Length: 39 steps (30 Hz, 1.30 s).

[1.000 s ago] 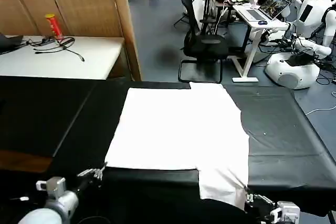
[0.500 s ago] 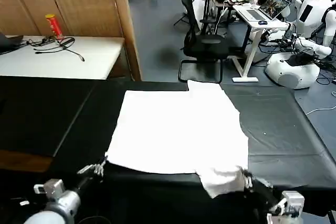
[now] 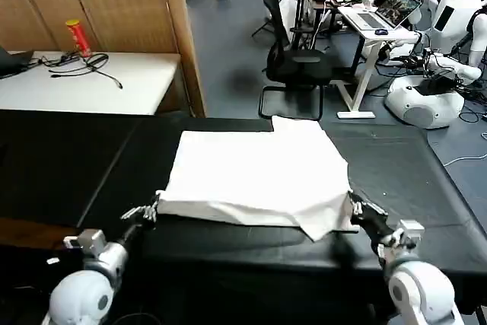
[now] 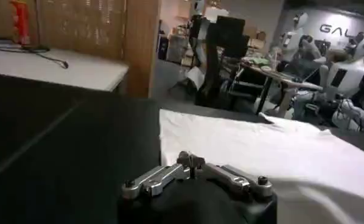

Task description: Fold and organize the clothes.

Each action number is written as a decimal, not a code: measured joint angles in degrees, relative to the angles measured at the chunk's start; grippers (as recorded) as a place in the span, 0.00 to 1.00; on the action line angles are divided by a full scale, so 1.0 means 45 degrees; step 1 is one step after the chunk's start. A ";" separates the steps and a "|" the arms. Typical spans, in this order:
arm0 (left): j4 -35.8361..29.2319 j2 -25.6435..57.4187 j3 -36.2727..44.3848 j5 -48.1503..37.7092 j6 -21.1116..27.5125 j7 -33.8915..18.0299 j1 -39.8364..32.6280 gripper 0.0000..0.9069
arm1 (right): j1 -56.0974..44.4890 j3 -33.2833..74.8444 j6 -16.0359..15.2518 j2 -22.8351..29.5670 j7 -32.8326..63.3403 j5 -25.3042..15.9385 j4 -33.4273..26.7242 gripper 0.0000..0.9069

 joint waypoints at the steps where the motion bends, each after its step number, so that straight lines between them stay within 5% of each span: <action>1: 0.0207 0.0001 0.0104 0.0152 -0.0032 -0.0002 -0.0205 0.00 | 0.0198 -0.0103 0.0004 -0.0007 0.0002 -0.0057 -0.0234 0.00; 18: 0.2703 0.0395 0.1345 0.0772 -0.0248 0.0137 -0.2624 0.00 | 0.2112 -0.0853 0.0154 0.0238 0.0119 -0.0314 -0.2586 0.00; 19: 0.2777 0.0396 0.1412 0.0810 -0.0253 0.0153 -0.2713 0.23 | 0.2169 -0.0881 0.0146 0.0260 0.0128 -0.0319 -0.2638 0.00; 20: 0.2840 0.0396 0.1459 0.0841 -0.0253 0.0170 -0.2781 0.97 | 0.2226 -0.0892 0.0119 0.0274 0.0125 -0.0317 -0.2687 0.17; 21: 0.2915 0.0395 0.1521 0.0876 -0.0253 0.0196 -0.2853 0.97 | 0.2263 -0.0898 0.0061 0.0274 0.0123 -0.0292 -0.2702 0.97; 29: 0.3169 0.0345 0.1718 0.0932 -0.0134 0.0178 -0.3060 0.97 | 0.1814 -0.0763 -0.0875 -0.0143 -0.0217 -0.0090 -0.2082 0.97; 39: 0.2299 0.0554 0.1157 0.0276 0.0417 0.0145 -0.2111 0.97 | -0.0596 0.0276 -0.1630 -0.1324 -0.0238 0.0450 0.0768 0.97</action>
